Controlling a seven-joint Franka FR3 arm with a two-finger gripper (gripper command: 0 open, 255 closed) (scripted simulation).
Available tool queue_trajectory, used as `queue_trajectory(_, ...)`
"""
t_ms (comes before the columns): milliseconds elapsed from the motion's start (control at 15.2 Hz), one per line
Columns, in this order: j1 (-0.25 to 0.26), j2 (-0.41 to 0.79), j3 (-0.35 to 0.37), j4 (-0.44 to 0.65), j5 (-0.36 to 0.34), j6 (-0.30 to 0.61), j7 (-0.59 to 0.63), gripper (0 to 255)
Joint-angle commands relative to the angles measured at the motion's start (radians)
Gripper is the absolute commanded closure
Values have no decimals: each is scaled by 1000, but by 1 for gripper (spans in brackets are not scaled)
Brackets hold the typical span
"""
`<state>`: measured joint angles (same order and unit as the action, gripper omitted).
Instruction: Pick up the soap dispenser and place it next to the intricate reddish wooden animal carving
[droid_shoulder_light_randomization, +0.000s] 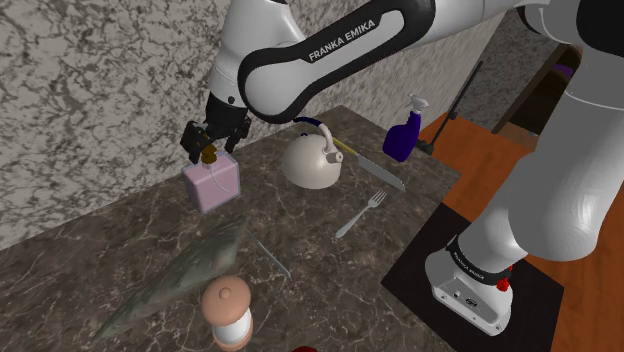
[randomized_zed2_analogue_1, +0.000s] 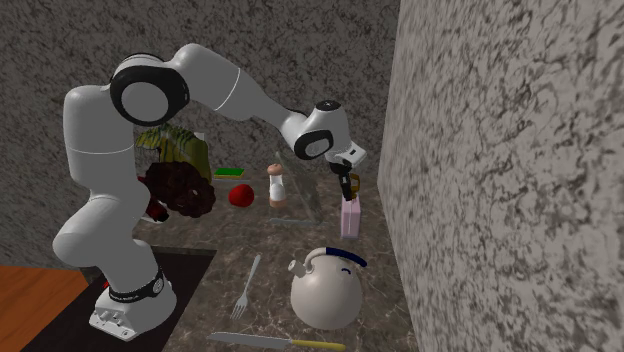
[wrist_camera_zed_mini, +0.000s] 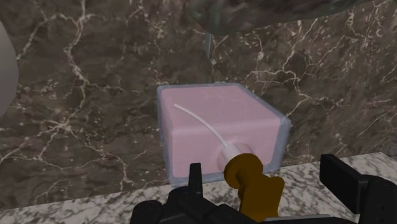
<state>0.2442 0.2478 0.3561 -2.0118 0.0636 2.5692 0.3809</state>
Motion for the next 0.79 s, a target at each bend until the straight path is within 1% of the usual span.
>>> queue_trajectory(0, 0, 0, 0, 0, 0, 0, 0, 0)
queue_trajectory(66, 0, 0, 0, 0, 0, 0, 0, 255)
queue_trajectory(660, 0, 0, 0, 0, 0, 0, 0, 255)
queue_trajectory(726, -1, -8, 1, 5, 3, -12, -1, 255)
